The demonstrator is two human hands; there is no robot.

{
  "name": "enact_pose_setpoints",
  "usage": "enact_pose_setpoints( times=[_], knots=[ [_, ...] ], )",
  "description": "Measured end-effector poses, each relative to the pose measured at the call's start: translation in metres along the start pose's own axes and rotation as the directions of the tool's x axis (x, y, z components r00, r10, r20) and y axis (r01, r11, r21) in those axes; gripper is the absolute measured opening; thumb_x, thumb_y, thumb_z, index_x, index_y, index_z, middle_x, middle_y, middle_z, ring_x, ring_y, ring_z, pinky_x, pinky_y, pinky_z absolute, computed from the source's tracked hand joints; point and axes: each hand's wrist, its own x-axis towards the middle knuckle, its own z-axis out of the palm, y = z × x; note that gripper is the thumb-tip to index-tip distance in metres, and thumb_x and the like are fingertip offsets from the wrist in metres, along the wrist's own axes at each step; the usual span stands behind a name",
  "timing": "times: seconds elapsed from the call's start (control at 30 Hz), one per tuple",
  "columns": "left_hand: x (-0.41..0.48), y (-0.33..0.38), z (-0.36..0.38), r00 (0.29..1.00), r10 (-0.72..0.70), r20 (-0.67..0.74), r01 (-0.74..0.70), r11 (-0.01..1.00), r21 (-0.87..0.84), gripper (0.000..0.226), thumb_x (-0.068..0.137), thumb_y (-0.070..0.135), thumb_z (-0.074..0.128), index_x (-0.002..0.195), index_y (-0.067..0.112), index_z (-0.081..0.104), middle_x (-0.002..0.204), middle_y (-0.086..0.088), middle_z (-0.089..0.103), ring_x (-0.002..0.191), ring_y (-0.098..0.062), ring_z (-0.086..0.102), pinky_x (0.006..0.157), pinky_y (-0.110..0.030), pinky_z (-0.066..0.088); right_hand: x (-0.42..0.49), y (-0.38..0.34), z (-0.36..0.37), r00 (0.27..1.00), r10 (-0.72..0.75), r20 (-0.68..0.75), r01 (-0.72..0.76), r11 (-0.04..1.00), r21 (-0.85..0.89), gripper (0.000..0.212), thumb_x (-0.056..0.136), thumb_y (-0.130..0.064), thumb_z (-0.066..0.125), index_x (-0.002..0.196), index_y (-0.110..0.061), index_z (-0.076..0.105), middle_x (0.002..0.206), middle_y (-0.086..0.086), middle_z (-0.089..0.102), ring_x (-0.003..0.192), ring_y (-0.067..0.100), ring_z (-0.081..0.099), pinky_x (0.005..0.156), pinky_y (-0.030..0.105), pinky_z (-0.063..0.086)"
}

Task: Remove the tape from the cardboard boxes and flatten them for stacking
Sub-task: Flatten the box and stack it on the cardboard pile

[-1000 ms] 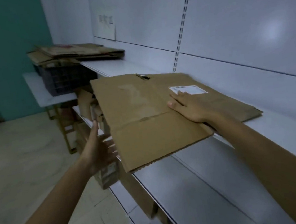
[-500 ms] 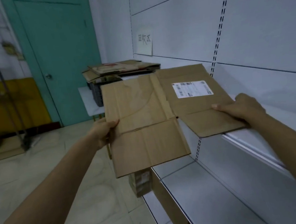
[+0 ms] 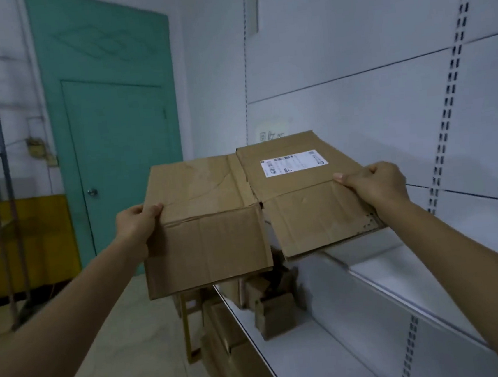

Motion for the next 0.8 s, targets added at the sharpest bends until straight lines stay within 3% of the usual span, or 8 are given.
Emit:
enact_pose_setpoints(
  times=[0.13,0.2,0.3,0.47,0.63,0.7,0.8],
  knots=[
    [0.062,0.031,-0.003,0.996,0.063,0.067,-0.063,0.998,-0.01,0.019,0.086,0.021,0.067,0.103,0.012,0.065,0.076,-0.005,0.058,0.062,-0.016,0.047,0.057,-0.025,0.037,0.034,-0.033,0.047,0.999,-0.004,-0.036,0.004,1.0,0.0,0.041,0.063,-0.048,0.081,0.064,-0.017,0.055,0.069,-0.005,0.056,0.063,0.015,0.053,0.068,0.034,0.048],
    [0.088,0.043,-0.002,0.989,0.108,0.099,-0.108,0.994,-0.006,0.009,0.084,0.018,0.068,0.09,0.012,0.065,0.067,-0.003,0.053,0.062,-0.018,0.046,0.055,-0.026,0.035,0.051,-0.049,0.069,0.999,-0.016,-0.036,0.016,1.0,-0.01,0.043,0.064,-0.048,0.081,0.063,-0.014,0.054,0.07,-0.001,0.059,0.067,0.02,0.057,0.067,0.036,0.048],
    [0.136,0.07,0.003,0.984,0.16,0.072,-0.161,0.987,0.009,0.01,0.082,0.02,0.069,0.087,0.014,0.062,0.071,-0.001,0.053,0.071,-0.017,0.049,0.059,-0.027,0.038,0.084,-0.079,0.096,0.994,-0.091,-0.058,0.086,0.993,-0.086,0.046,0.065,-0.052,0.079,0.07,-0.011,0.059,0.074,0.005,0.061,0.071,0.026,0.059,0.066,0.034,0.047],
    [0.222,0.097,0.027,0.99,0.133,0.039,-0.133,0.991,0.002,0.024,0.077,0.023,0.074,0.066,0.015,0.054,0.066,-0.002,0.052,0.059,-0.014,0.047,0.06,-0.027,0.04,0.156,-0.123,0.149,0.981,-0.167,-0.099,0.149,0.975,-0.163,0.067,0.066,-0.057,0.076,0.106,-0.006,0.061,0.104,0.01,0.064,0.093,0.029,0.061,0.076,0.036,0.048],
    [0.301,0.083,0.07,0.995,0.081,0.063,-0.081,0.997,-0.001,0.017,0.081,0.023,0.071,0.076,0.014,0.057,0.075,-0.003,0.054,0.066,-0.014,0.05,0.07,-0.031,0.045,0.241,-0.115,0.216,0.953,-0.274,-0.129,0.244,0.947,-0.209,0.069,0.068,-0.055,0.076,0.117,-0.011,0.056,0.123,0.01,0.058,0.111,0.029,0.056,0.079,0.036,0.041],
    [0.333,0.077,0.091,0.996,0.033,0.085,-0.034,0.999,0.014,0.017,0.084,0.023,0.068,0.082,0.013,0.055,0.076,-0.004,0.051,0.064,-0.014,0.047,0.067,-0.03,0.044,0.274,-0.108,0.243,0.948,-0.291,-0.131,0.256,0.938,-0.232,0.07,0.068,-0.057,0.075,0.118,-0.013,0.055,0.123,0.008,0.058,0.112,0.029,0.055,0.077,0.035,0.038],
    [0.372,0.047,0.125,0.985,-0.058,0.165,0.041,0.994,0.105,0.017,0.091,0.013,0.058,0.075,0.013,0.053,0.078,-0.008,0.05,0.06,-0.015,0.044,0.061,-0.027,0.044,0.315,-0.09,0.291,0.937,-0.337,-0.092,0.265,0.858,-0.441,0.063,0.074,-0.056,0.07,0.115,-0.01,0.057,0.118,0.014,0.059,0.108,0.033,0.055,0.077,0.036,0.039]
  ],
)
